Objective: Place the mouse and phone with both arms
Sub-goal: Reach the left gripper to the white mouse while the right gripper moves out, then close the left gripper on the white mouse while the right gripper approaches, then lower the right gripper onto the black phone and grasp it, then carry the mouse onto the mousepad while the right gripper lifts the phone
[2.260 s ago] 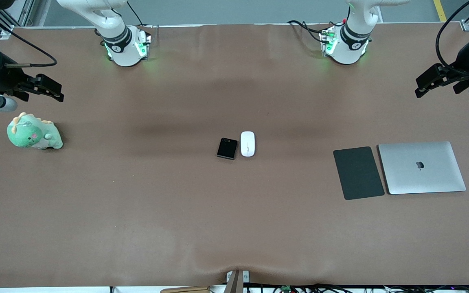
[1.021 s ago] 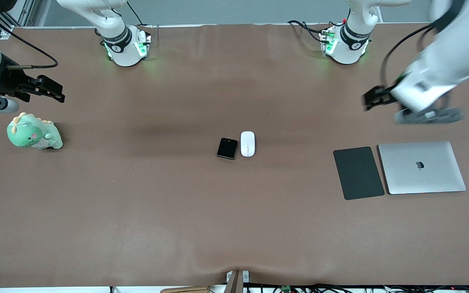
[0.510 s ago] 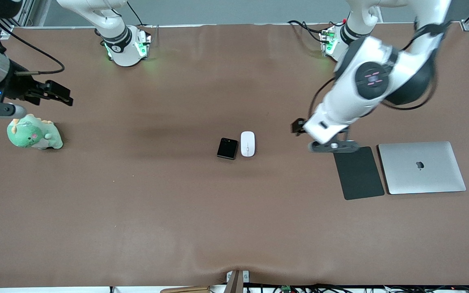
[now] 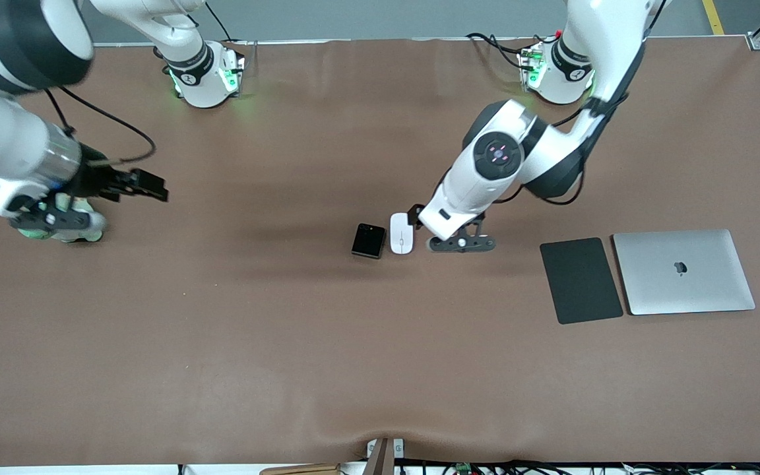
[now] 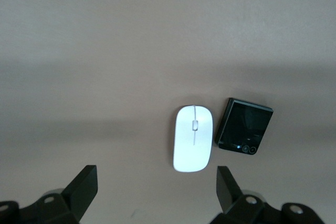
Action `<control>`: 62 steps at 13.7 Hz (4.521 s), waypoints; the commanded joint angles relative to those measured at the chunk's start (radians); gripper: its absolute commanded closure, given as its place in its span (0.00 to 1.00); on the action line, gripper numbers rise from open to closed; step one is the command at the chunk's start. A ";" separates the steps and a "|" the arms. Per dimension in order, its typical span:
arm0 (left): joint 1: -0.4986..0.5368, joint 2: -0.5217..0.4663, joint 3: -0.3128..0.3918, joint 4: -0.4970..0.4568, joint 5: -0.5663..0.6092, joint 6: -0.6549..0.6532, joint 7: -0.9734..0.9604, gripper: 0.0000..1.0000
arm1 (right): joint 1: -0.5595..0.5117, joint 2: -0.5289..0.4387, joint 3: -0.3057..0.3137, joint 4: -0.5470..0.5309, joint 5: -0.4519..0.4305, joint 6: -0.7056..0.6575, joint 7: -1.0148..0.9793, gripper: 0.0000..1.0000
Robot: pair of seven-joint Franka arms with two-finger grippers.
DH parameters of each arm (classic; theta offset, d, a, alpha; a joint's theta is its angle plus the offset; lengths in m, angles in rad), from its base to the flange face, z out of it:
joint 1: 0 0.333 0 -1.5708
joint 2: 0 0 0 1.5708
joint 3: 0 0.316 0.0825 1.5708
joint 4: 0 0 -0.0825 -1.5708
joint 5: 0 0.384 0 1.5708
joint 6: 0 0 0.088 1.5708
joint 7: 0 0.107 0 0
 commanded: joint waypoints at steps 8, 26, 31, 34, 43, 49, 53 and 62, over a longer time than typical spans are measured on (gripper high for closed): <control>-0.114 0.212 0.008 0.022 0.186 0.212 -0.243 0.00 | 0.092 0.129 -0.002 -0.111 0.060 0.260 0.015 0.00; -0.162 0.282 0.032 0.051 0.261 0.211 -0.284 0.19 | 0.119 0.061 -0.001 -0.292 0.060 0.532 -0.235 0.00; -0.167 0.284 0.034 0.050 0.261 0.211 -0.286 0.24 | 0.229 0.135 -0.006 -0.159 0.021 0.490 0.021 0.00; -0.168 0.287 0.034 0.051 0.261 0.211 -0.284 0.26 | 0.242 0.245 -0.004 0.017 -0.004 0.336 0.118 0.00; -0.154 0.266 0.034 0.053 0.264 0.194 -0.269 0.67 | 0.289 0.383 -0.002 0.148 -0.001 0.283 0.224 0.00; -0.058 0.135 0.029 0.056 0.277 0.042 -0.163 0.68 | 0.358 0.465 -0.006 0.182 -0.021 0.367 0.307 0.00; 0.072 0.063 0.020 0.053 0.265 -0.009 -0.038 0.68 | 0.434 0.529 -0.007 0.177 -0.062 0.465 0.418 0.00; 0.542 0.025 -0.041 -0.013 0.261 -0.059 0.464 0.65 | 0.563 0.653 -0.007 0.176 -0.141 0.617 0.698 0.00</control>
